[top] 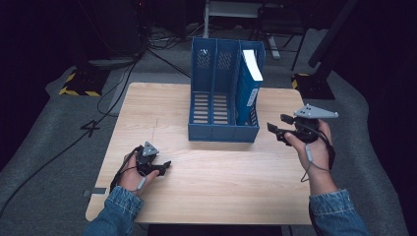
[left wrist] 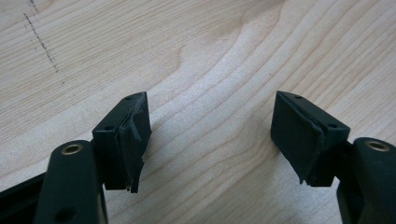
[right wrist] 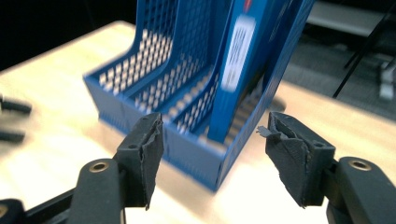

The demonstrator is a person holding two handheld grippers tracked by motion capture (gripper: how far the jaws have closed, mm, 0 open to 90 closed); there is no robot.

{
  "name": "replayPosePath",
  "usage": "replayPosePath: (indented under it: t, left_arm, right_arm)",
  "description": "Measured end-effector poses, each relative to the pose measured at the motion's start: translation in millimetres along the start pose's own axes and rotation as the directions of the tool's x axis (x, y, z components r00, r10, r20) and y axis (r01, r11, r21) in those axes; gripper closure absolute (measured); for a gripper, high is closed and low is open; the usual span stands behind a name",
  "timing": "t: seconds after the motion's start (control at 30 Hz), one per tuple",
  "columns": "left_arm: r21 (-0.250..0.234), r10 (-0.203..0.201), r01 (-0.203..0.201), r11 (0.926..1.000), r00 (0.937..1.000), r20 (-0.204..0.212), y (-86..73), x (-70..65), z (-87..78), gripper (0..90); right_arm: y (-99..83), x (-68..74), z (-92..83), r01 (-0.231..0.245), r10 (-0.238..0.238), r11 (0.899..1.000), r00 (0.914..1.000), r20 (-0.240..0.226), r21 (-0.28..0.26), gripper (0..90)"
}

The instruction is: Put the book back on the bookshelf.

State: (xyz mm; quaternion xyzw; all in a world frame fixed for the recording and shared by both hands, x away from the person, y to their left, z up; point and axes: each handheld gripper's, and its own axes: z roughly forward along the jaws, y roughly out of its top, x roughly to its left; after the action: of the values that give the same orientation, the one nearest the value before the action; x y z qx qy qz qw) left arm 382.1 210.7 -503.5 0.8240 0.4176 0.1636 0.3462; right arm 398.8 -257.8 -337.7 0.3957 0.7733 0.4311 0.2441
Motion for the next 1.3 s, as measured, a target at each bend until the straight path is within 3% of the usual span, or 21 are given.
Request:
replayPosePath:
  t: [0.17,0.23,0.4,0.6,0.9,1.07,1.23,1.3]
  left_arm:
    - [0.002,0.002,-0.002,1.0000,1.0000,0.003,0.3,0.2,0.3,29.0]
    - [0.001,-0.001,0.001,1.0000,1.0000,0.001,0.4,-0.1,0.5,28.8]
    - [0.001,0.003,-0.003,1.0000,1.0000,-0.002,0.7,-0.4,0.8,28.7]
    - [-0.003,-0.001,0.001,1.0000,1.0000,-0.003,0.9,-1.0,1.5,28.6]
    - [-0.004,-0.005,0.005,1.0000,1.0000,0.002,1.2,-1.3,2.1,28.3]
    - [-0.001,-0.001,0.001,1.0000,1.0000,0.002,1.5,-1.1,2.1,28.2]
    - [-0.001,-0.001,0.001,1.0000,1.0000,0.002,1.6,-1.2,2.1,28.2]
    - [-0.001,0.001,-0.001,1.0000,1.0000,0.002,1.6,-1.2,2.3,28.1]
  right_arm:
    - [-24.9,2.8,7.3,-0.005,0.005,0.999,0.9999,-0.012,0.033,37.5]
    - [-43.2,3.4,11.5,-0.031,0.033,0.998,0.9991,-0.027,0.062,37.3]
    - [-67.9,3.2,14.8,-0.007,0.010,0.996,0.9994,-0.033,0.090,37.0]
    - [-108.8,-0.1,19.3,-0.053,0.058,0.993,0.9972,-0.047,0.105,37.0]
    - [-140.2,-3.1,39.4,-0.068,0.075,0.978,0.9968,-0.028,0.198,35.9]
    - [-148.3,-3.0,47.3,-0.046,0.045,0.977,0.9989,0.011,0.210,33.7]
    - [-155.2,-1.6,52.2,-0.040,0.036,0.974,0.9991,0.020,0.223,30.2]
    - [-160.7,-0.4,57.1,-0.047,0.044,0.978,0.9989,0.016,0.202,16.9]
